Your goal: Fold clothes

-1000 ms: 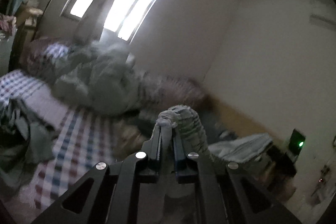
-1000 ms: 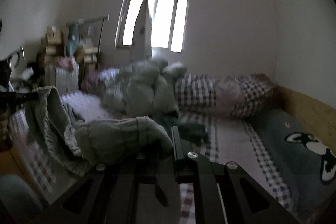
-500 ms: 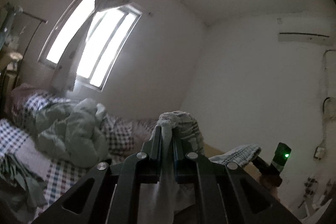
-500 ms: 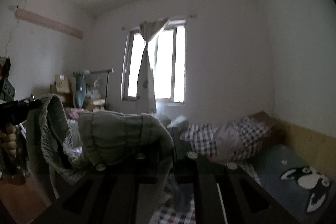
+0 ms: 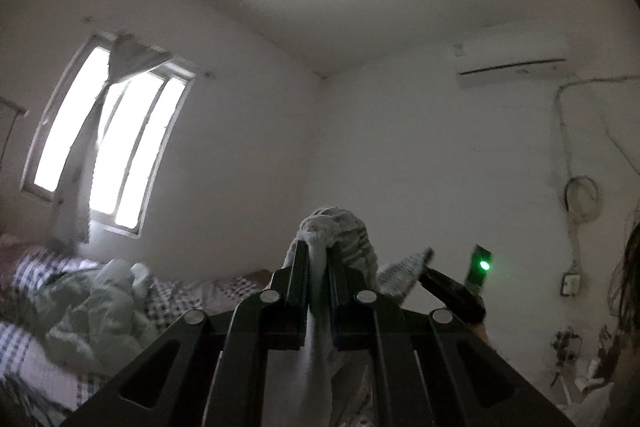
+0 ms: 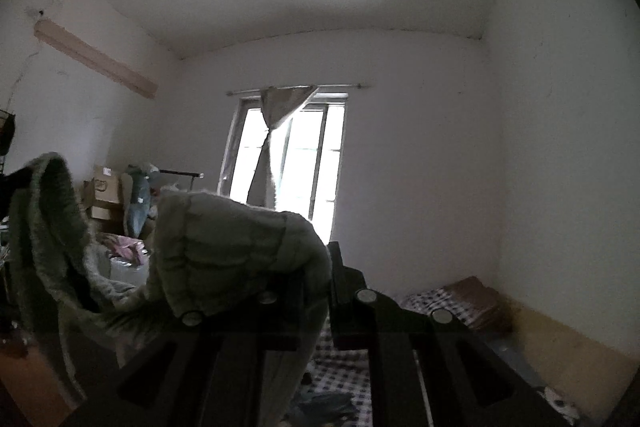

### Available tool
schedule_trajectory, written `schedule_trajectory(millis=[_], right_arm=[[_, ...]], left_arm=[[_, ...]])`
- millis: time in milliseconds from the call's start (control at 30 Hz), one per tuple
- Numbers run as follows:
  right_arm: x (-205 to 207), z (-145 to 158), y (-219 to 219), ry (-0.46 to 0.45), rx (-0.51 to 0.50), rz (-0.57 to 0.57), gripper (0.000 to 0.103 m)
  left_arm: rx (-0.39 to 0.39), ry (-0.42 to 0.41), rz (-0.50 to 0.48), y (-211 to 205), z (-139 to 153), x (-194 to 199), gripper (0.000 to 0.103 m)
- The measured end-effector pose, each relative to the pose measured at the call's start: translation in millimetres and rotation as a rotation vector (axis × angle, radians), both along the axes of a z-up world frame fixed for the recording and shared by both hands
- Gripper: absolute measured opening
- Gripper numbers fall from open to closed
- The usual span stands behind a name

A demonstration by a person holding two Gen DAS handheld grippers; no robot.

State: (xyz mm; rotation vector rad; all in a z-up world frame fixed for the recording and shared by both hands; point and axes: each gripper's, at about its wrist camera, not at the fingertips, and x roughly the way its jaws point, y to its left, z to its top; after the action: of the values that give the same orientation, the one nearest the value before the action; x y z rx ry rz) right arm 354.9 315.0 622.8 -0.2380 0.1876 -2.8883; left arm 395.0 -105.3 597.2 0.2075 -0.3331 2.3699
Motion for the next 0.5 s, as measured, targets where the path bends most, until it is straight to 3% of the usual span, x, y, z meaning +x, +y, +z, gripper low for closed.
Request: schedule_trajectory(millis=[167, 500], right_arm=[[-11.5, 49.1, 23.5, 0.006, -0.010, -0.074, 0.008], [-64.6, 162.6, 51.0, 0.026, 0.082, -0.272, 0.008]], left_arm=[[-0.022, 0.032, -0.052, 31.1, 27.4, 1.6, 0.006], [0.061, 0.033, -0.169, 81.6, 89.7, -42.0, 0.005]])
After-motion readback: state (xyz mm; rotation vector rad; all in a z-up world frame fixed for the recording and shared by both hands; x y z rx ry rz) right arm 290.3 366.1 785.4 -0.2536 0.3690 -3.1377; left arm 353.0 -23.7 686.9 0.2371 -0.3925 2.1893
